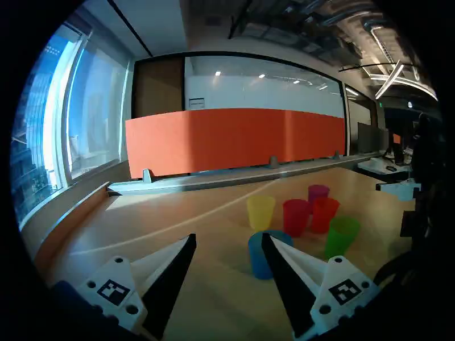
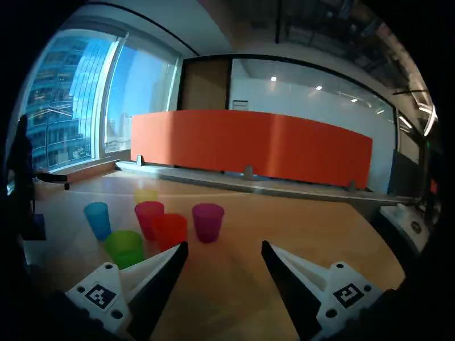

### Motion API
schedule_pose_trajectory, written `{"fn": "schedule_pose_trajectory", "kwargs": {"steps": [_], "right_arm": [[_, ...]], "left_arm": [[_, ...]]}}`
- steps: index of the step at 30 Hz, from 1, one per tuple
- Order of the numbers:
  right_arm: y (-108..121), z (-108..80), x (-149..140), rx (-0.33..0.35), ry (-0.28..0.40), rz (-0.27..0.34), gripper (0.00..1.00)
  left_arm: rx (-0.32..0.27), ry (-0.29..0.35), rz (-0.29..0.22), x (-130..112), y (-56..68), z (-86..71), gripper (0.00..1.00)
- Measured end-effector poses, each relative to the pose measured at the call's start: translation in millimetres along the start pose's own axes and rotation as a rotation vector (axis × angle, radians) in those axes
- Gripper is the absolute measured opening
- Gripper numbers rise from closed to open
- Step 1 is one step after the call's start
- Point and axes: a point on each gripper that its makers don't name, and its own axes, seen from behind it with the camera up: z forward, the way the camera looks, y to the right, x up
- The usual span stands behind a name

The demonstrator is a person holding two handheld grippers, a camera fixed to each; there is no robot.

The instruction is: Pour water

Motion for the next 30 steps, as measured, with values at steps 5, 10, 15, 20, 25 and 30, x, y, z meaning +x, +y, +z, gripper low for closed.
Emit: {"fn": "schedule_pose_trajectory", "kwargs": {"steps": [5,10,15,20,25,30], "right_arm": [[15.7,-1.7,6.5,-0.078,0.031,0.021,1.0],[25.1,-4.5,14.2,-0.129,0.058,0.051,1.0],[29.3,-7.7,22.5,-0.159,0.088,0.063,1.0],[30.2,-8.5,29.1,-0.18,0.118,0.059,1.0],[29.0,-9.1,42.2,-0.194,0.161,0.061,1.0],[26.9,-11.1,51.4,-0.2,0.188,0.051,1.0]], "left_arm": [[0.037,0.023,-0.044,1.9,-5.0,-2.1,0.85],[0.059,0.043,-0.062,6.3,-7.3,-3.0,0.85],[0.079,0.068,-0.051,13.0,-7.5,-5.0,0.85],[0.102,0.103,-0.055,19.9,-7.8,-7.4,0.85],[0.123,0.135,-0.057,24.7,-11.4,-9.6,0.85],[0.146,0.168,-0.046,29.1,-16.3,-11.5,0.85]]}}
